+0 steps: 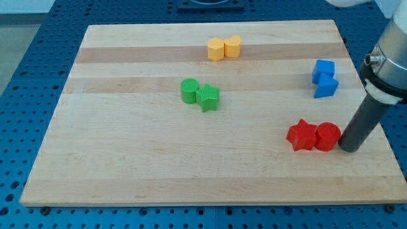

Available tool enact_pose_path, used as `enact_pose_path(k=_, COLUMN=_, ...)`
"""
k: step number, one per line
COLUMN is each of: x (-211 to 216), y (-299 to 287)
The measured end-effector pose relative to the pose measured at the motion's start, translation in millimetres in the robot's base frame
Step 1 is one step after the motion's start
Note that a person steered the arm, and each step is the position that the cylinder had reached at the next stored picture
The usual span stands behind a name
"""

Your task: Move blue cube below yellow hexagon

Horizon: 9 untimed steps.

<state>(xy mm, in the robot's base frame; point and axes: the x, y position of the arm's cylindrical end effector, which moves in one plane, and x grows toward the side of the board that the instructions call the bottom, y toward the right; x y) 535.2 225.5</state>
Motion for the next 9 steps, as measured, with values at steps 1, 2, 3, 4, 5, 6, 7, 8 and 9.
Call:
enact_pose_path(k=1, x=0.0, y=0.0)
enact_pose_path(k=2, x=-7.8, y=12.6)
enact_pose_path(k=3, x=-37.5, y=42.7)
enact_pose_path(k=4, x=-78.8, y=72.2)
enact_pose_path(k=5, x=-117.8, y=93.6)
enact_pose_path(k=6, x=-147.5, y=94.9)
enact_pose_path(k=7, x=-166.9, y=82.5)
enact_pose_path(k=8, x=-171.1, y=61.5)
enact_pose_path(k=9, x=-170.2, y=55.0)
